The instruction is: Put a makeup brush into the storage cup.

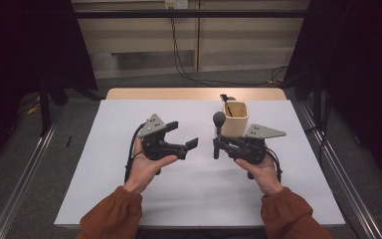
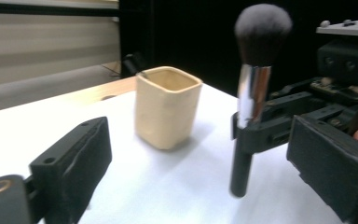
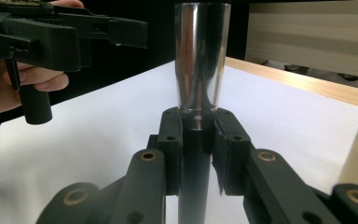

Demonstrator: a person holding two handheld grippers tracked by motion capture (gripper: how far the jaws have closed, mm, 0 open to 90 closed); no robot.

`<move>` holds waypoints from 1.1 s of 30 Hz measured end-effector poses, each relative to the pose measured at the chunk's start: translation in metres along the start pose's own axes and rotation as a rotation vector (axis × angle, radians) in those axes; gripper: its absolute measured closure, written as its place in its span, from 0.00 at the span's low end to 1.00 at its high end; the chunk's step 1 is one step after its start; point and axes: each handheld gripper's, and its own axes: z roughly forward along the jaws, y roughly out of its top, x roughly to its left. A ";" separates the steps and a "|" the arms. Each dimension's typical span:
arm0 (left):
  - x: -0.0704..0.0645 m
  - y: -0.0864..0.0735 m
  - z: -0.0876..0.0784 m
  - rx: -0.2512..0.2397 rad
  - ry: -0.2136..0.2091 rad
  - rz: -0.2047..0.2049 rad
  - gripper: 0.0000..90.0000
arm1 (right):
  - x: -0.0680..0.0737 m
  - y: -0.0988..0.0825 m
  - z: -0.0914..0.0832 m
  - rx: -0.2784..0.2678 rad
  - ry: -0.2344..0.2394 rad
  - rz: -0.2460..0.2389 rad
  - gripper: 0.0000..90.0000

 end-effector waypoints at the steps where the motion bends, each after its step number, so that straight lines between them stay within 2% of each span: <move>1: 0.001 0.000 -0.001 0.003 -0.001 0.005 0.06 | -0.001 0.000 -0.001 0.001 -0.005 -0.001 0.84; 4: 0.004 -0.004 -0.007 0.008 0.022 0.016 0.05 | -0.003 0.001 -0.004 -0.003 -0.017 -0.001 0.84; 7: 0.009 -0.007 -0.013 0.002 0.021 -0.002 0.05 | -0.005 0.004 -0.006 -0.013 -0.032 -0.005 0.84; 9: 0.013 -0.008 -0.017 0.010 0.045 -0.008 0.03 | -0.007 0.005 -0.008 -0.020 -0.041 -0.005 0.84; 11: 0.018 -0.010 -0.022 0.008 0.048 -0.016 0.03 | -0.008 0.005 -0.009 -0.022 -0.047 -0.001 0.84; 17: 0.025 -0.018 -0.037 0.015 0.079 0.002 0.02 | -0.013 0.008 -0.012 -0.024 -0.067 -0.004 0.84; 19: 0.026 -0.020 -0.041 0.020 0.088 -0.001 0.02 | -0.015 0.009 -0.012 -0.019 -0.077 -0.010 0.84; 22: 0.026 -0.025 -0.047 0.033 0.107 0.019 0.02 | -0.017 0.011 -0.014 -0.026 -0.083 -0.006 0.84; 25: 0.026 -0.029 -0.053 0.037 0.114 0.015 0.02 | -0.020 0.013 -0.016 -0.035 -0.097 -0.002 0.84; 28: 0.026 -0.034 -0.058 0.026 0.106 -0.025 0.04 | -0.023 0.017 -0.019 -0.040 -0.108 -0.003 0.84; 30: 0.026 -0.037 -0.061 0.040 0.131 -0.006 0.04 | -0.025 0.019 -0.020 -0.045 -0.116 -0.004 0.84; 33: 0.025 -0.039 -0.065 0.035 0.133 0.002 0.04 | -0.029 0.023 -0.021 -0.045 -0.132 -0.005 0.84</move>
